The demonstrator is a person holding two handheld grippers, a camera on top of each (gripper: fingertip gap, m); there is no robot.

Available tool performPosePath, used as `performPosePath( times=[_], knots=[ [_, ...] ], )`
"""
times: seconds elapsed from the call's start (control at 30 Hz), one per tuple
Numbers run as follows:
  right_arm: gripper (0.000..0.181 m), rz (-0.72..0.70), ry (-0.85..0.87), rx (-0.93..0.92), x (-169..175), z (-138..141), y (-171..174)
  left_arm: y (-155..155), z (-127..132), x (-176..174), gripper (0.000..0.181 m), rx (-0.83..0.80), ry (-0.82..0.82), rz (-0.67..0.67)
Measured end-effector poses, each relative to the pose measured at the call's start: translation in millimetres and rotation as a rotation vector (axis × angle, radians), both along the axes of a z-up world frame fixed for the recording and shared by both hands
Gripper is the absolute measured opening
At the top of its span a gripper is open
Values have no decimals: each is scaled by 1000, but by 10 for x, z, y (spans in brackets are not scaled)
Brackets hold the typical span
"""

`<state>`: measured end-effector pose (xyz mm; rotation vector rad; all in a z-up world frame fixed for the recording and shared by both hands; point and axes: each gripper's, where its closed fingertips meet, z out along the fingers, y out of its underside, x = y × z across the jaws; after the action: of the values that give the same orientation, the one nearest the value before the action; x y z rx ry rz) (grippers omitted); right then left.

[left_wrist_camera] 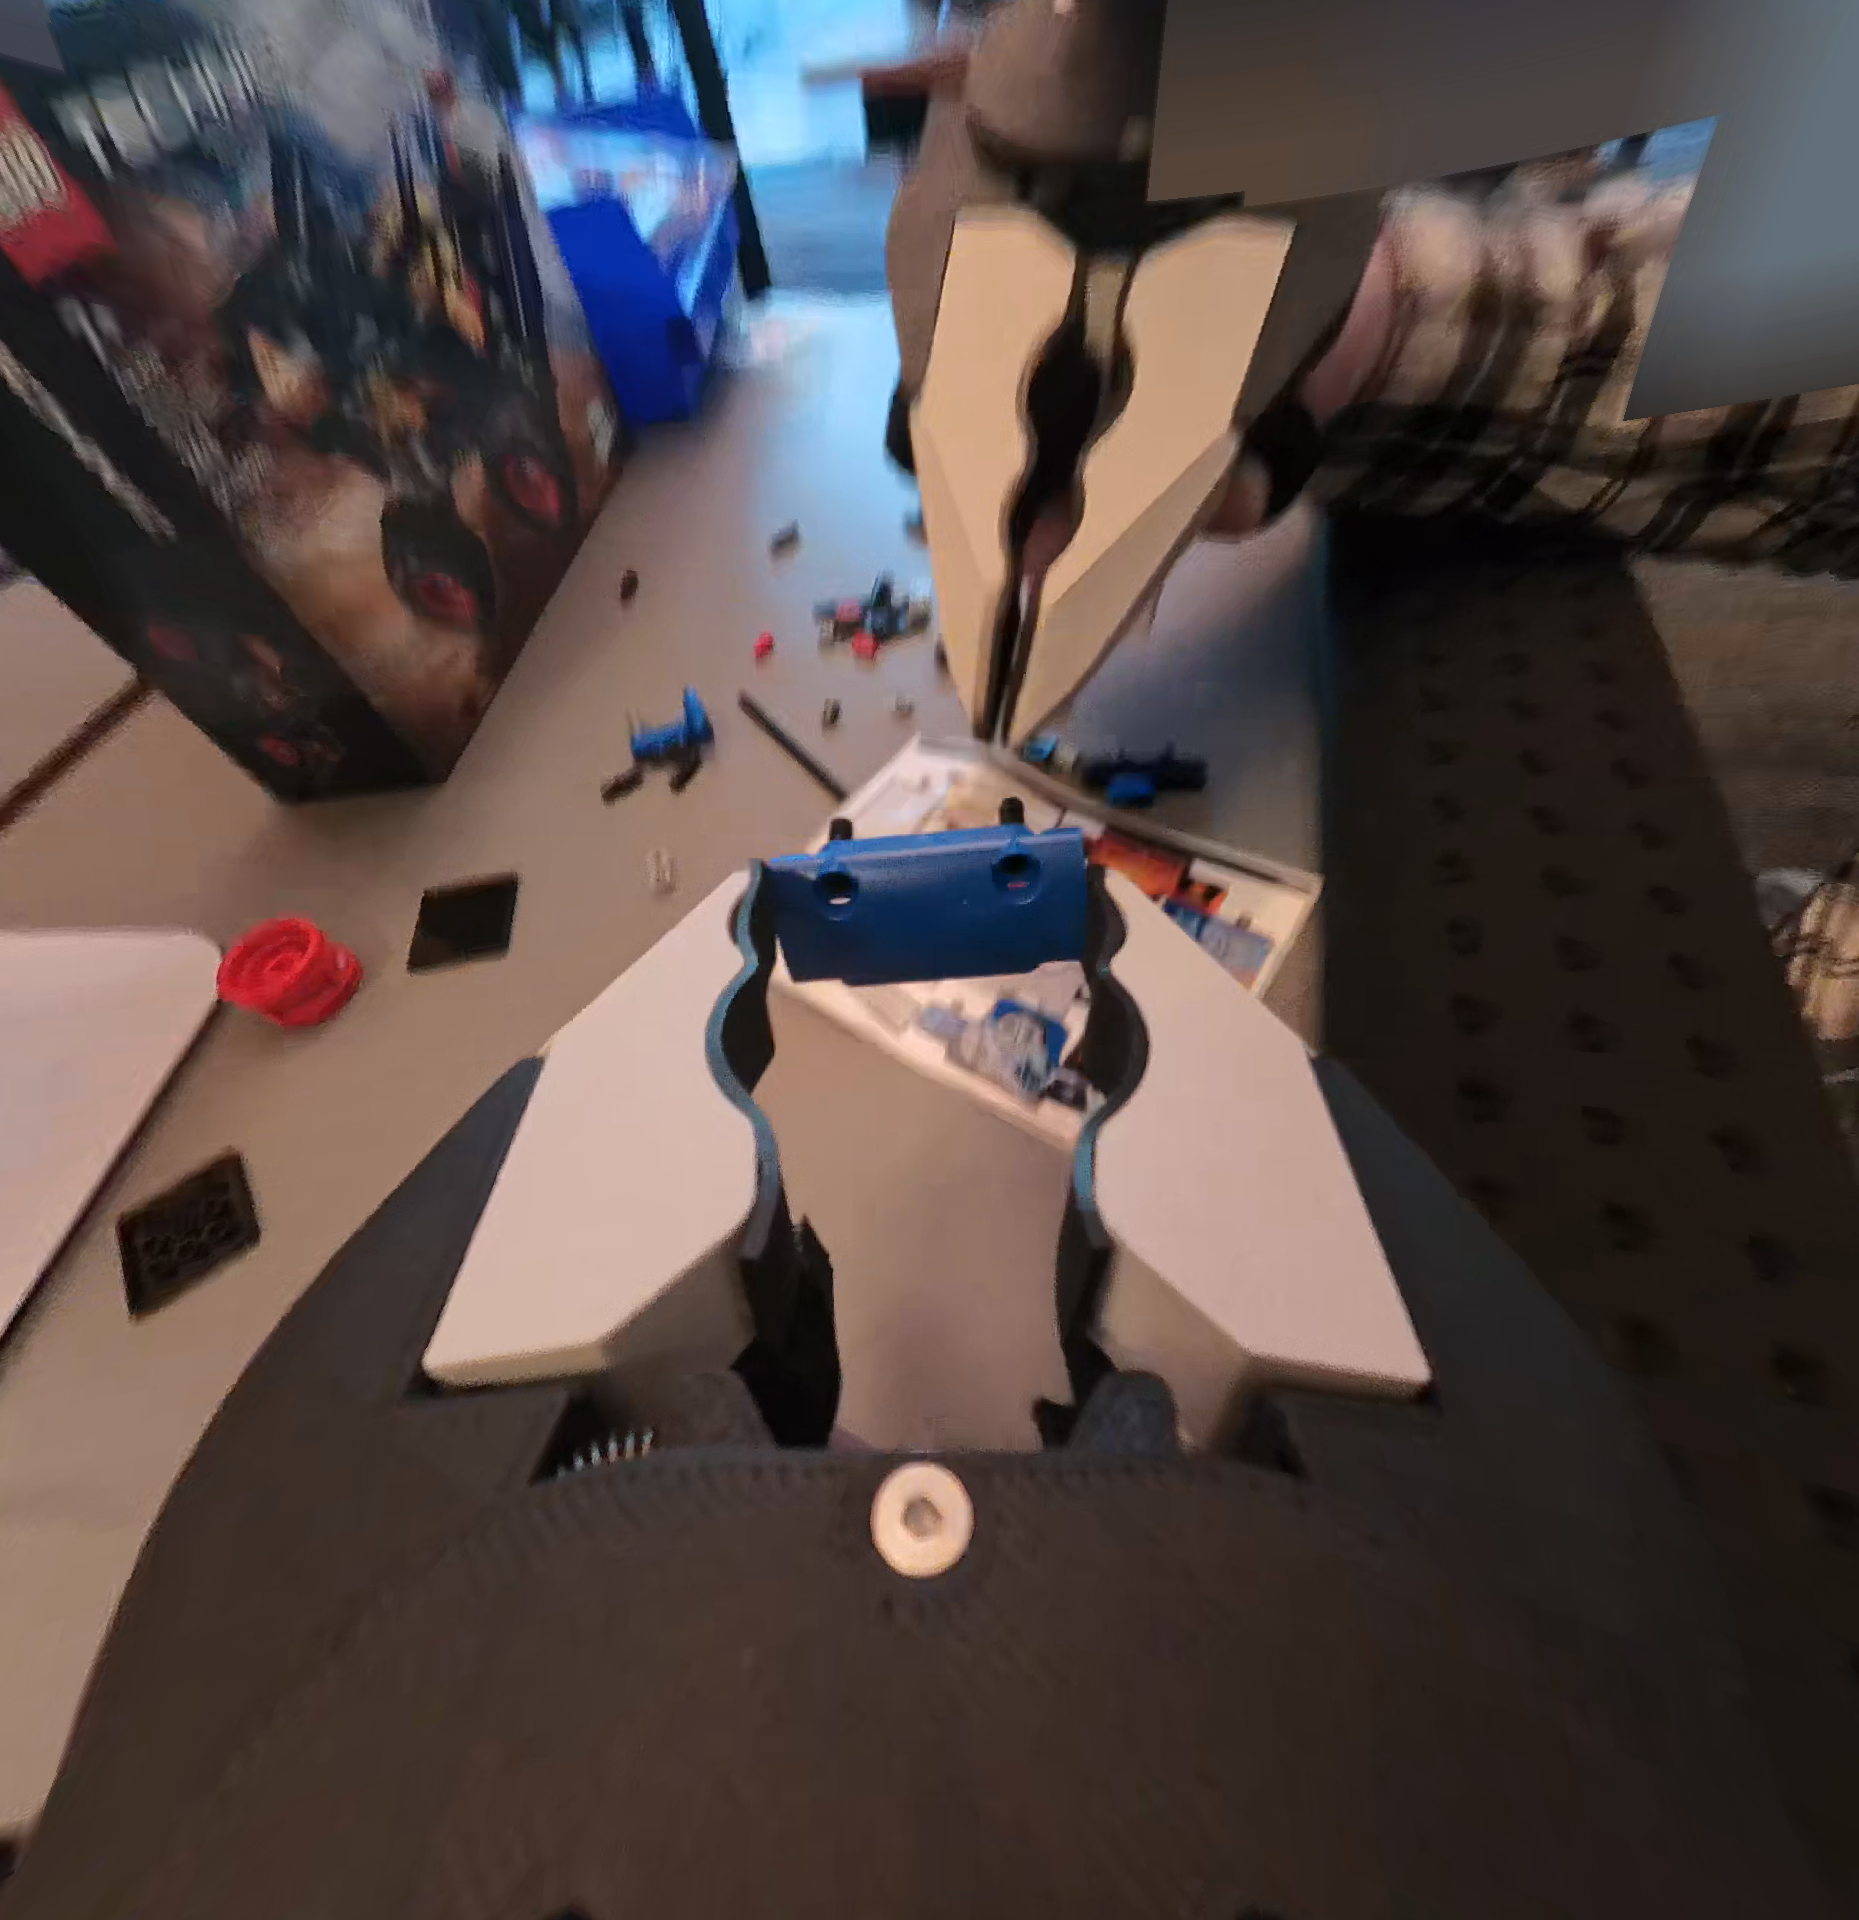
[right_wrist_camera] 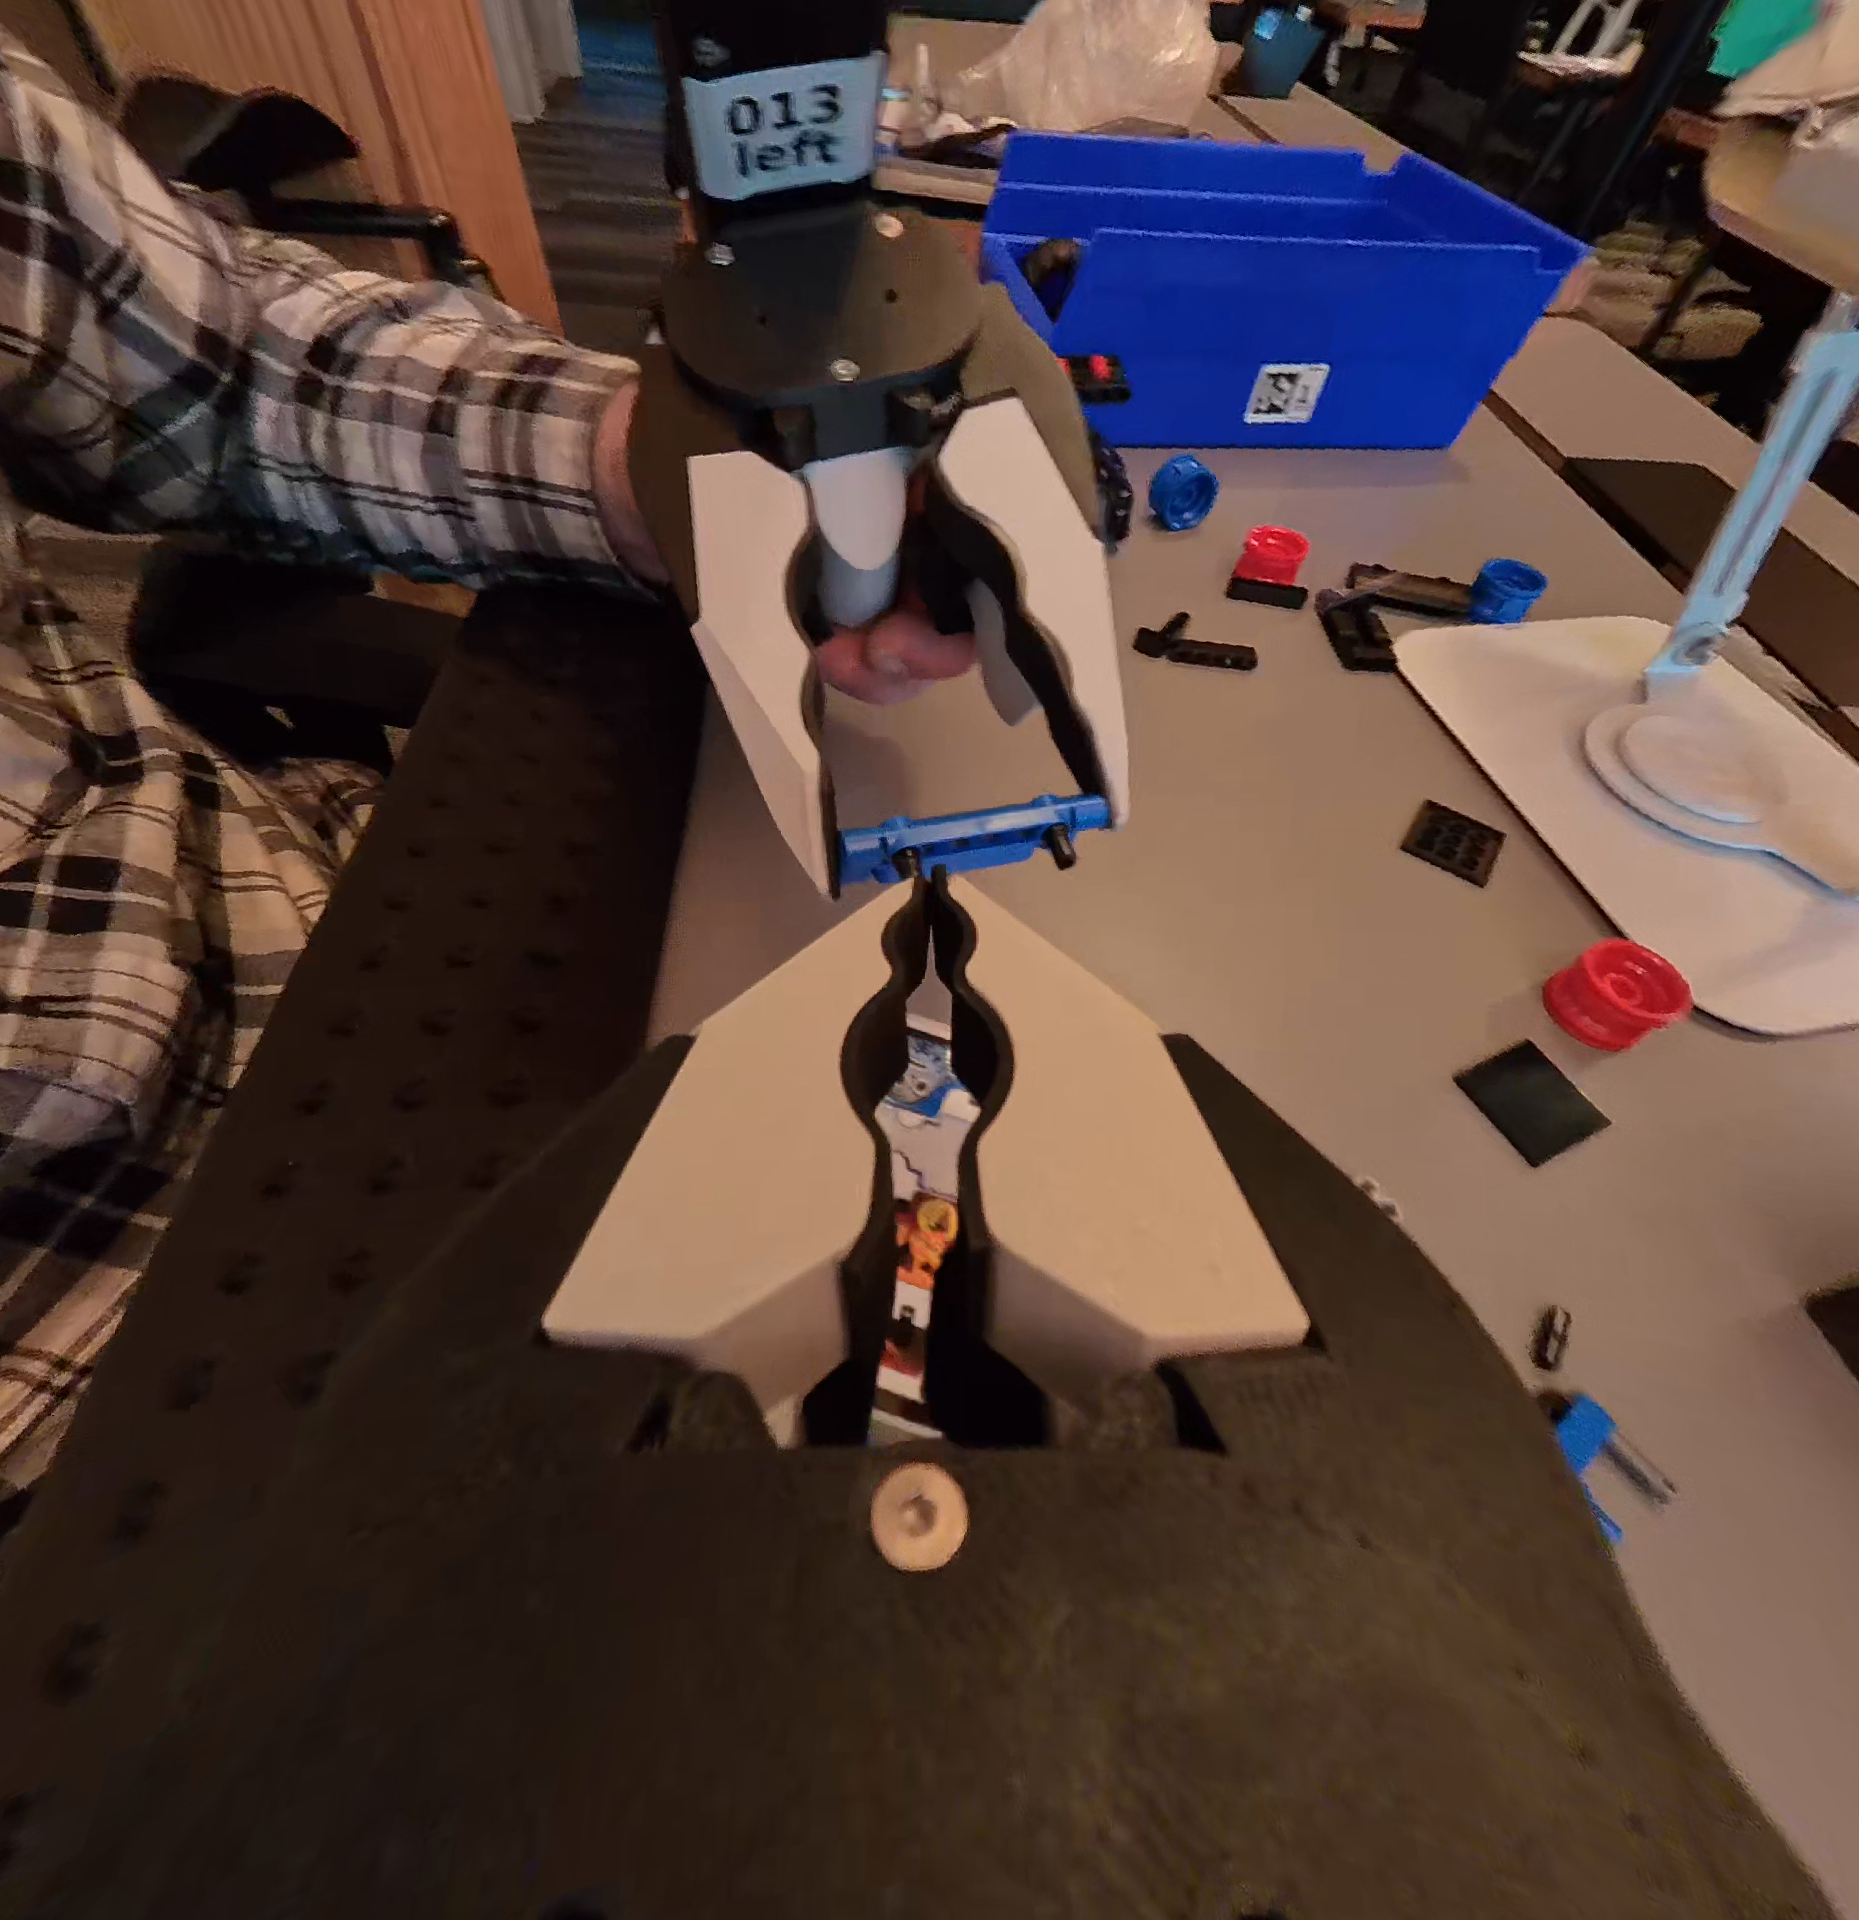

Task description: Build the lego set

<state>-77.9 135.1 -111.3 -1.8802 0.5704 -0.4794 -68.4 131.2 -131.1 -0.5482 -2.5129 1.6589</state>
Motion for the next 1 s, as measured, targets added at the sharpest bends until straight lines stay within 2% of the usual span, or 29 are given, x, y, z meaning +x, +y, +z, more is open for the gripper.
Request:
performPosePath(
  times=[0.23,0.37,0.57,0.67,0.8,1.0],
  knots=[
    [6,-118,57,-40,114,-166,-310,127,-488,531,58,259,-90,304],
    [6,-145,101,-86,129,-321,-378,193,-726,689,59,366,-93,399],
    [8,-168,128,-113,106,-424,-480,230,-763,574,78,393,-22,369],
    [8,-175,136,-115,80,-456,-528,286,-772,522,68,406,1,352],
    [8,-183,140,-129,63,-493,-569,343,-792,417,63,424,14,333],
    [34,-249,170,-117,108,-513,-689,358,-707,348,70,355,-10,313]
  ],
)
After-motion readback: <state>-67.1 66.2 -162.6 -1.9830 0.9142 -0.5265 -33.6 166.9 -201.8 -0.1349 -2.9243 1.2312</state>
